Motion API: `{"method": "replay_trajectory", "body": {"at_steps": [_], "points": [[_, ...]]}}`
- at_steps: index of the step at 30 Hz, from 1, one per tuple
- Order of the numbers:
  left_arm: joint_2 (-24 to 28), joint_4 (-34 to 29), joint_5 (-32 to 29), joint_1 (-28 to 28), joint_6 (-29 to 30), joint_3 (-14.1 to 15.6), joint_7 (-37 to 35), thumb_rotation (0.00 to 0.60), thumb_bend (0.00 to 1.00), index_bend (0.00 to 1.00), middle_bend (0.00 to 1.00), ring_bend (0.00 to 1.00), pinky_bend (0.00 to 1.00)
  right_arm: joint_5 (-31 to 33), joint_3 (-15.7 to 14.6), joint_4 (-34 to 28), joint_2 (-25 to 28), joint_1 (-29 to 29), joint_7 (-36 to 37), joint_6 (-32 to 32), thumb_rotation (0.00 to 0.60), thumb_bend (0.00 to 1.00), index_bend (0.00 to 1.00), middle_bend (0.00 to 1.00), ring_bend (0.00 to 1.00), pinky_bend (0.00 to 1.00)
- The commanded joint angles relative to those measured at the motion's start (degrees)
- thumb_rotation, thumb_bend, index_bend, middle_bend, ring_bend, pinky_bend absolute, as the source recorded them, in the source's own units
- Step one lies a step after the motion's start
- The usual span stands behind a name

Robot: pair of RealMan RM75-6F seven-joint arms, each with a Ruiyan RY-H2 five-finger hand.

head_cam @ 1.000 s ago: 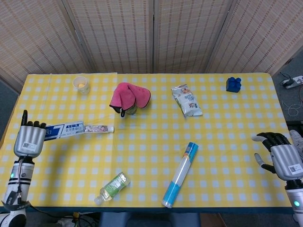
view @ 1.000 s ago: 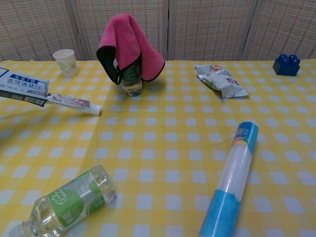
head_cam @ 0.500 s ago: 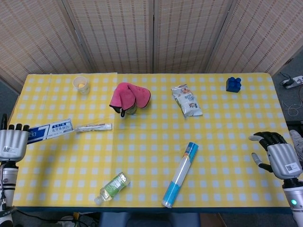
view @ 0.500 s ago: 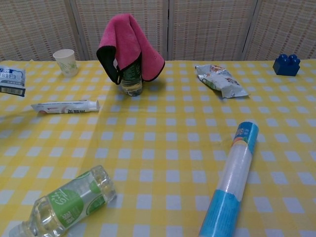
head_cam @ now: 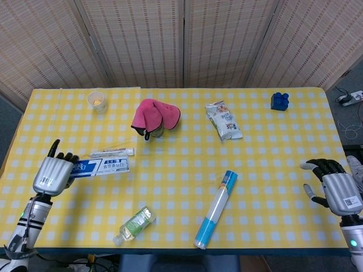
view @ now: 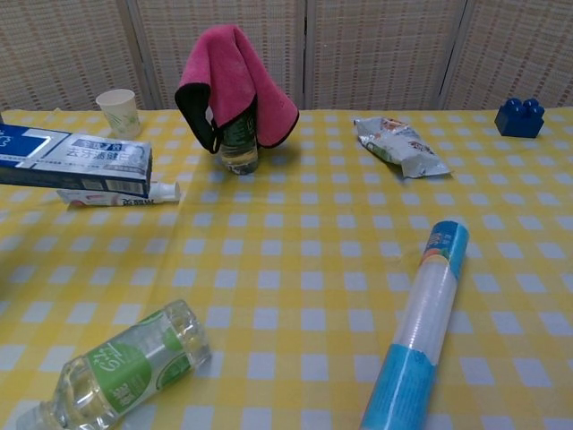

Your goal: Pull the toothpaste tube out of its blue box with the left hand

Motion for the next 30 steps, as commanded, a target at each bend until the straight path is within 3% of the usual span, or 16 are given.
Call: {"method": "replay_trajectory", "body": {"at_steps": [1,11,15,21,24,30], "points": [[-2.5,0.8,1.1,-1.5,-3.0,-0.2,-1.1,0.6,0.26,0.46,0.53,0.47,0.04,0.1,0.0,0.1,0.0,-0.1,0.1,0.0,0.6,0.32,0.32,0.27,0.21,0.19],[-8.5,2.5,-0.7,-3.0,-7.3,0.1,2.7,0.6,0.26,0.42,0.52,0.47,0.04,0.4,-0.1,0.7,0.0,-0.3,0.8,0.1,0.6,0.32,0.32,0.27,0.21,0.19],[-9.3,2.5,-2.0,-2.9,-7.8,0.2,3.7,0.6,0.26,0.28,0.4,0.42,0.06,0.5,-0.1,1.0,-0.1,-0.4,1.2,0.3,0.6,0.32,0.32,0.27,0.21,0.19],[-9.7,1.7,-3.5,-2.4,-7.3,0.1,4.5,0.6,0.26,0.02,0.13,0.17,0.06,0.0,-0.1,1.5,-0.3,-0.4,1.6,0.4,0.6,0.32,0.32,0.27,0.21,0.19],[-9.2,1.1,-3.6,-1.7,-6.3,0.2,4.6,0.6,0.26,0.0,0.07,0.12,0.06,0.1,-0.1,1.7,-0.3,-0.5,1.9,0.6,0.6,0.32,0.32,0.27,0.21,0.19],[-6.9,-1.0,-4.8,0.6,-3.2,-0.1,2.8,0.6,0.26,0.0,0.06,0.12,0.06,0.2,-0.2,2.0,-0.2,-0.7,2.2,0.7,0.6,0.32,0.32,0.27,0.21,0.19]]}}
